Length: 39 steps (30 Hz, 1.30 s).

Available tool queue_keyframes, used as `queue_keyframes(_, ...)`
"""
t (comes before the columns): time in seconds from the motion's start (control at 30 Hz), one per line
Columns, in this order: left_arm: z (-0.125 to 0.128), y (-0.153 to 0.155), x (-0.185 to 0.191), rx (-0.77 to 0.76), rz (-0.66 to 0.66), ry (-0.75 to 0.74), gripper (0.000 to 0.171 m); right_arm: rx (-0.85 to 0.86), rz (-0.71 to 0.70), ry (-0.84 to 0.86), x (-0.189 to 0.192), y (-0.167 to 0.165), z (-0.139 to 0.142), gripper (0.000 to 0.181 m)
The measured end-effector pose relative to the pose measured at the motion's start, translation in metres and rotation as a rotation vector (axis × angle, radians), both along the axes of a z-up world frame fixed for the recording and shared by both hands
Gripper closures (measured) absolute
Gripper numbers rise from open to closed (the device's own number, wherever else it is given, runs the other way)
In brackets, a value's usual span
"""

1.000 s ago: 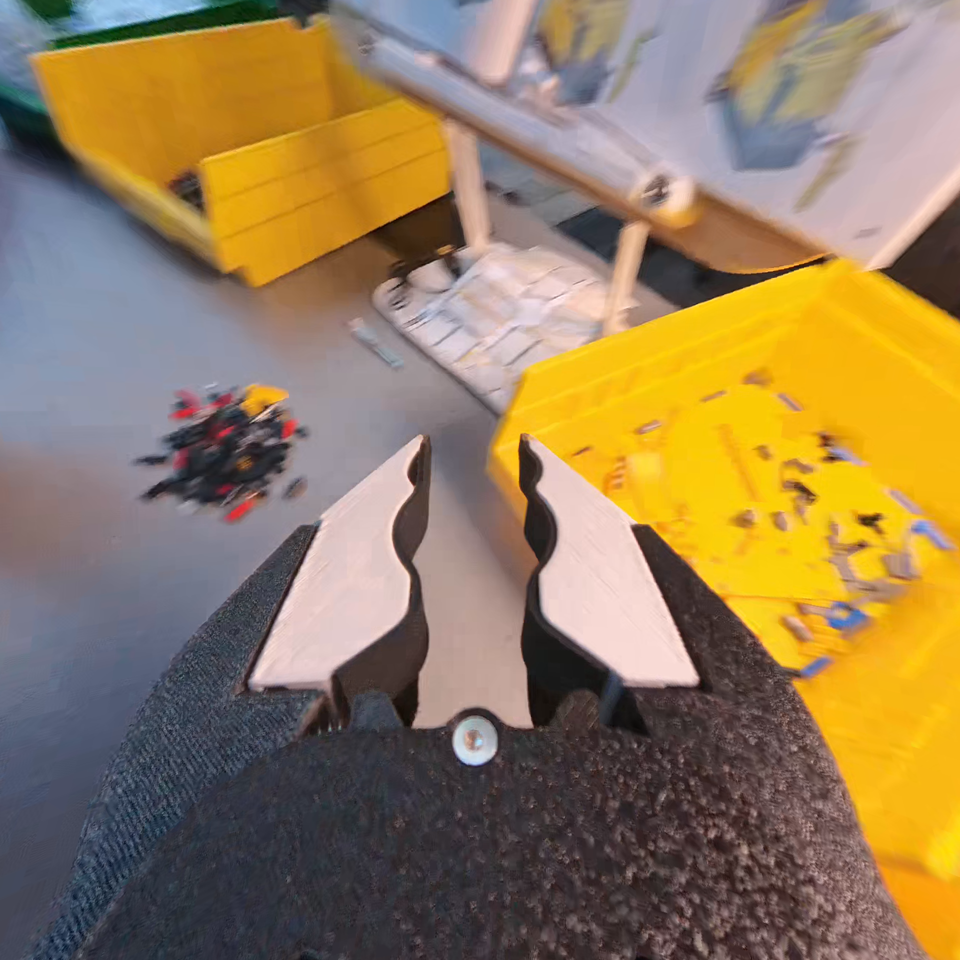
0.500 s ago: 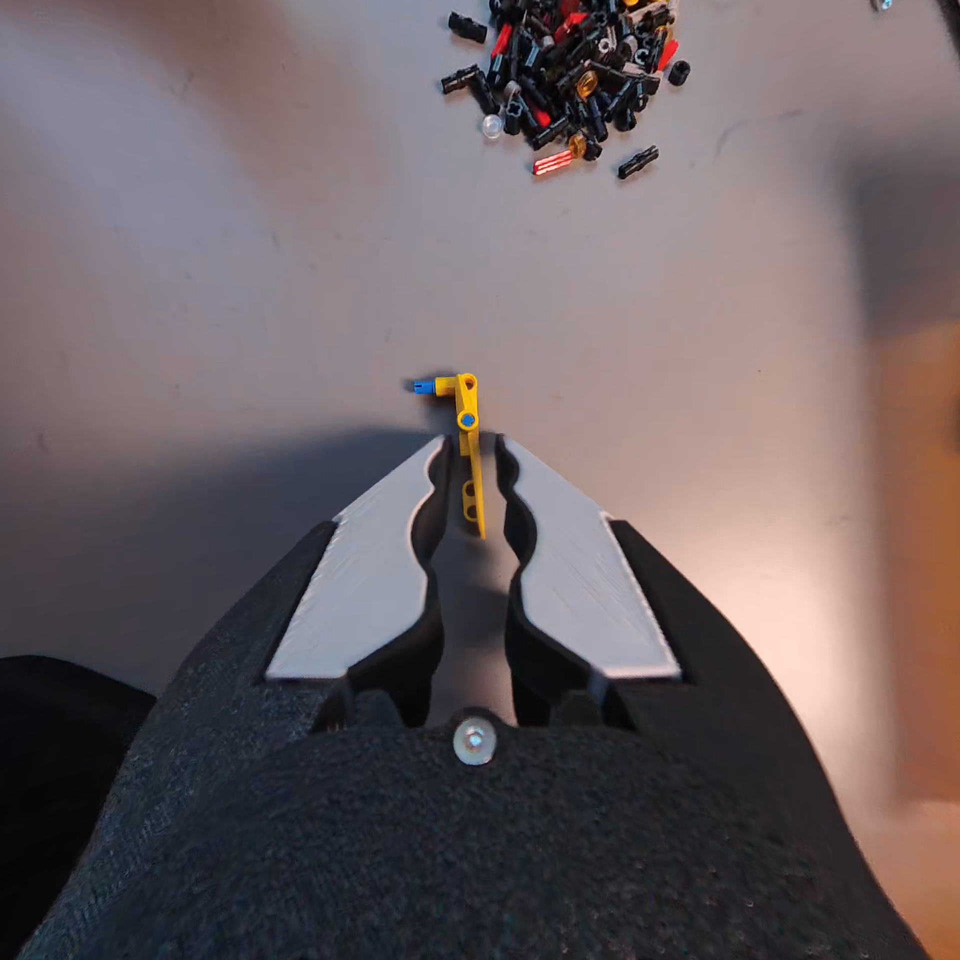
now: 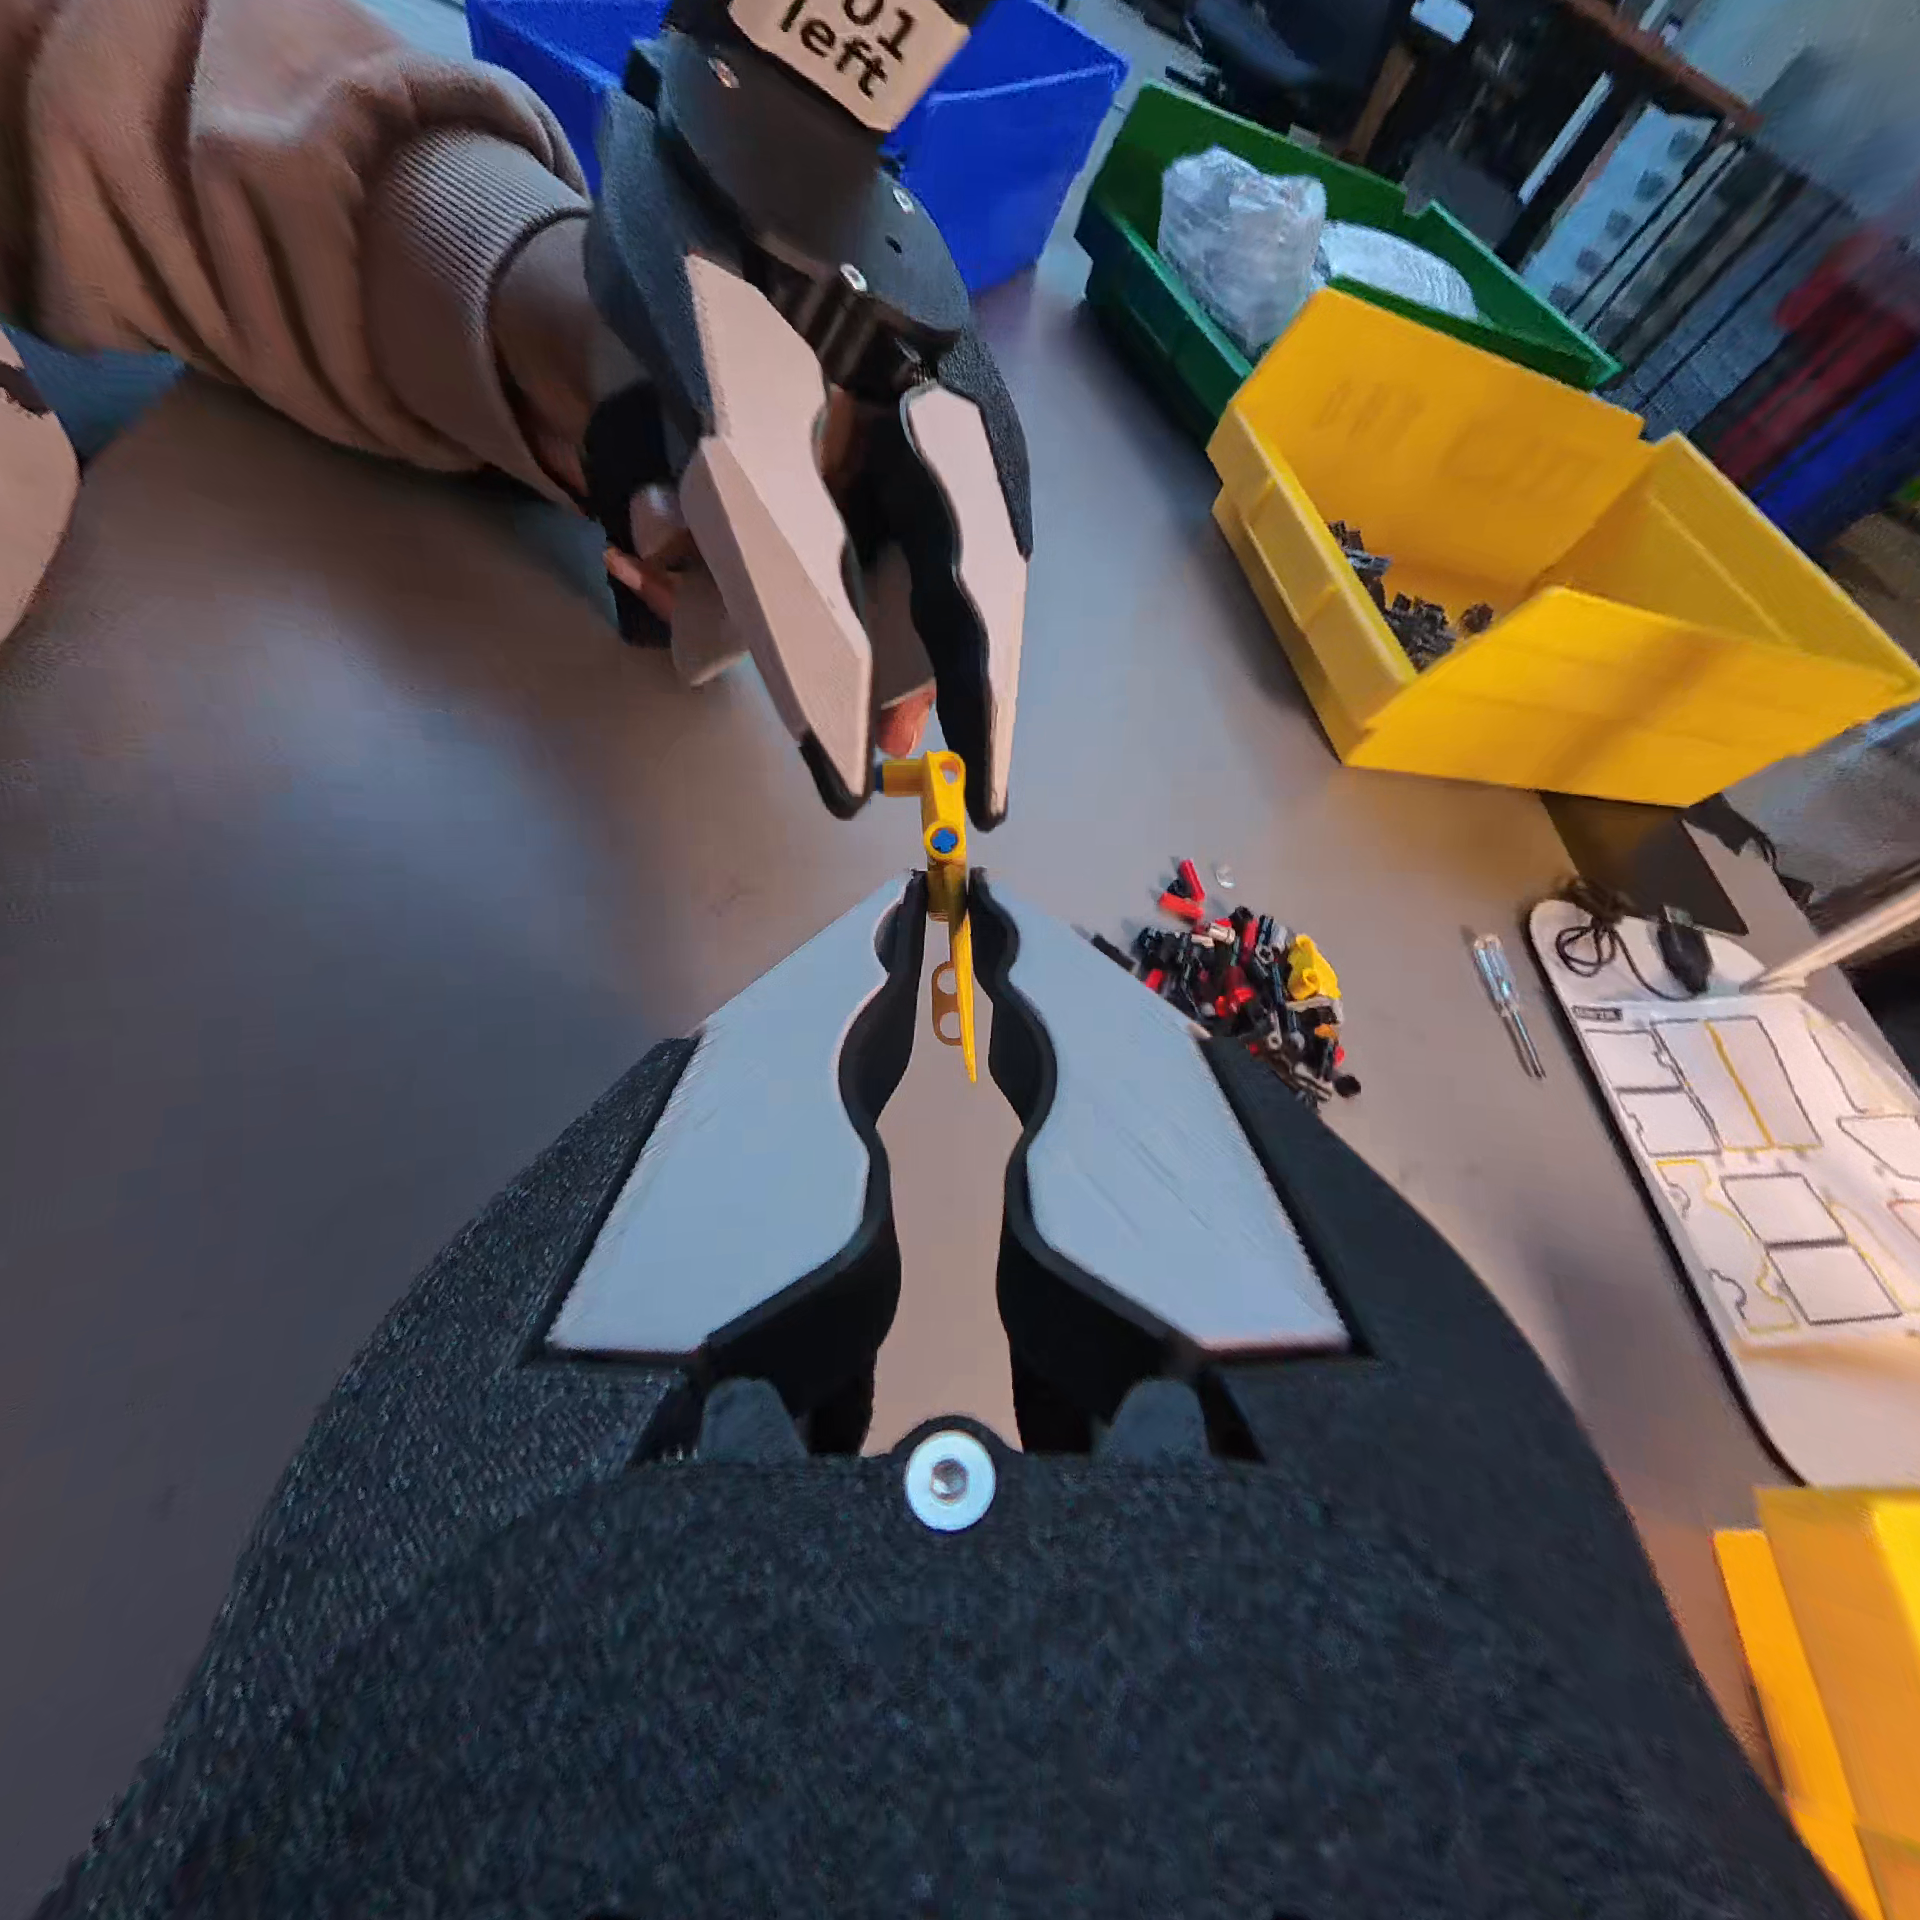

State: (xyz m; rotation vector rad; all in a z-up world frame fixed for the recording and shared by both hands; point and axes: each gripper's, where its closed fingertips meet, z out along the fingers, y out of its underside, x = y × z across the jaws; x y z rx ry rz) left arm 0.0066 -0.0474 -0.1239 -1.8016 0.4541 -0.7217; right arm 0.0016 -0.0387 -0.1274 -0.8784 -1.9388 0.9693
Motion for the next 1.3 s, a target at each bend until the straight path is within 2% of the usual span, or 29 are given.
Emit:
queue_keyframes(0.03,-0.002,0.0,0.0,-0.012,-0.003,0.001,0.154,0.019,0.001,0.012,-0.002,-0.003,0.001,0.175)
queue_keyframes(0.13,-0.004,0.001,-0.005,-0.027,0.019,0.004,0.153,0.058,-0.035,0.055,-0.005,0.0,0.008,0.174)
queue_keyframes(0.4,0.007,0.003,-0.013,-0.084,0.021,-0.192,0.164,0.12,-0.079,0.192,-0.007,0.003,0.026,0.175)
queue_keyframes(0.5,0.006,0.004,-0.016,-0.084,0.033,-0.19,0.165,0.098,-0.08,0.198,-0.008,0.003,0.025,0.175)
queue_keyframes(0.6,0.006,0.005,-0.017,-0.003,0.065,-0.028,0.166,-0.105,-0.057,0.136,-0.007,-0.002,0.023,0.167)
queue_keyframes(0.67,0.0,0.005,-0.018,0.062,0.086,0.163,0.167,-0.313,-0.022,0.061,-0.006,-0.008,0.024,0.15)
queue_keyframes(0.73,-0.003,0.003,-0.015,0.134,0.09,0.329,0.166,-0.465,-0.007,0.011,-0.006,-0.01,0.026,0.144)
queue_keyframes(0.8,-0.006,0.003,-0.01,0.177,0.089,0.43,0.166,-0.491,-0.012,-0.062,-0.006,-0.01,0.016,0.15)
queue_keyframes(0.87,-0.009,0.003,-0.006,0.208,0.085,0.5,0.166,-0.444,-0.008,-0.125,-0.005,-0.013,0.001,0.162)
queue_keyframes(0.93,-0.014,0.003,-0.007,0.215,0.089,0.552,0.166,-0.375,-0.01,-0.133,-0.005,-0.014,-0.007,0.165)
queue_keyframes(1.0,-0.012,0.003,-0.005,0.215,0.086,0.521,0.166,-0.358,0.0,-0.116,-0.004,-0.013,-0.005,0.165)
queue_keyframes(1.13,-0.007,-0.003,0.0,0.168,0.029,0.379,0.17,-0.433,0.076,-0.037,0.001,-0.018,0.013,0.165)
queue_keyframes(1.23,0.007,-0.009,0.008,0.207,-0.015,0.288,0.171,-0.407,0.089,-0.052,0.002,-0.021,0.009,0.165)
queue_keyframes(1.3,0.005,-0.008,0.006,0.19,-0.01,0.297,0.166,-0.414,0.111,-0.058,0.004,-0.025,0.008,0.165)
